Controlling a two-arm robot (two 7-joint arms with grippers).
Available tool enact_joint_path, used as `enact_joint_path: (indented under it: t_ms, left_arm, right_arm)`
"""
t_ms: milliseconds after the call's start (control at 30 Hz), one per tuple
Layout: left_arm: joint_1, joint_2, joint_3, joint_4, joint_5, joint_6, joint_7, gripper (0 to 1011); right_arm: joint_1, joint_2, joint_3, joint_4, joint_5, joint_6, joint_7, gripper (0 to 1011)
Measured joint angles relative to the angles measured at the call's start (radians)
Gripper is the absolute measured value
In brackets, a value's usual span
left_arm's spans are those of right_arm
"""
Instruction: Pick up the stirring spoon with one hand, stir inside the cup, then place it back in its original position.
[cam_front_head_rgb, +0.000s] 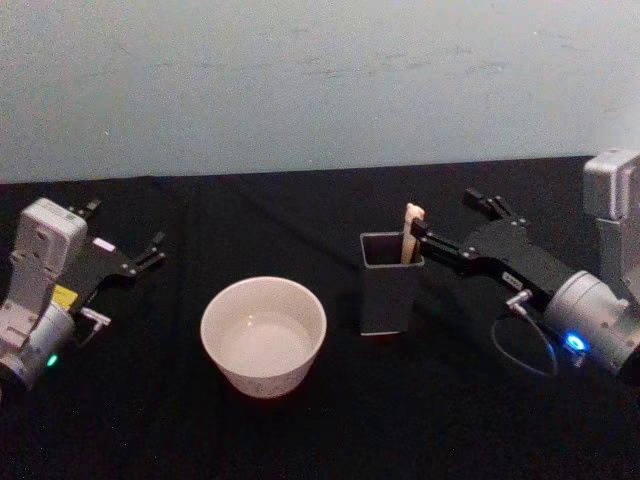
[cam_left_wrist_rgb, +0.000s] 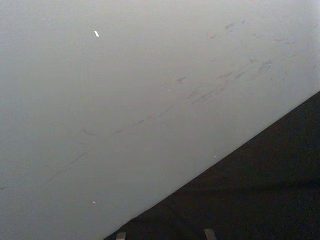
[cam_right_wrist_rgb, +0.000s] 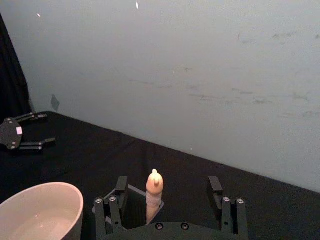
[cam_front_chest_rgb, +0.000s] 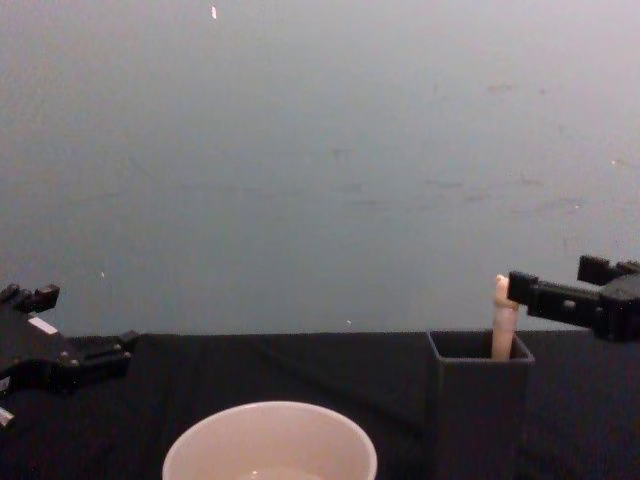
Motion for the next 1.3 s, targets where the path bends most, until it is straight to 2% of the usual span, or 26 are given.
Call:
enact_joint_path:
  t_ms: [467,1300]
  left_arm:
    - [0.0,0.0,0.0,0.0,0.0,0.0,0.0,1002]
    - [0.0,0.0,0.0,0.0,0.0,0.0,0.0,1001]
  right_arm:
    - [0.063,-0.059,-0.019,0.08,-0.04,0.056,0.029,1002]
    - [0.088,-0.106,0.0,0.123,-0.078,0.086,0.068,1002]
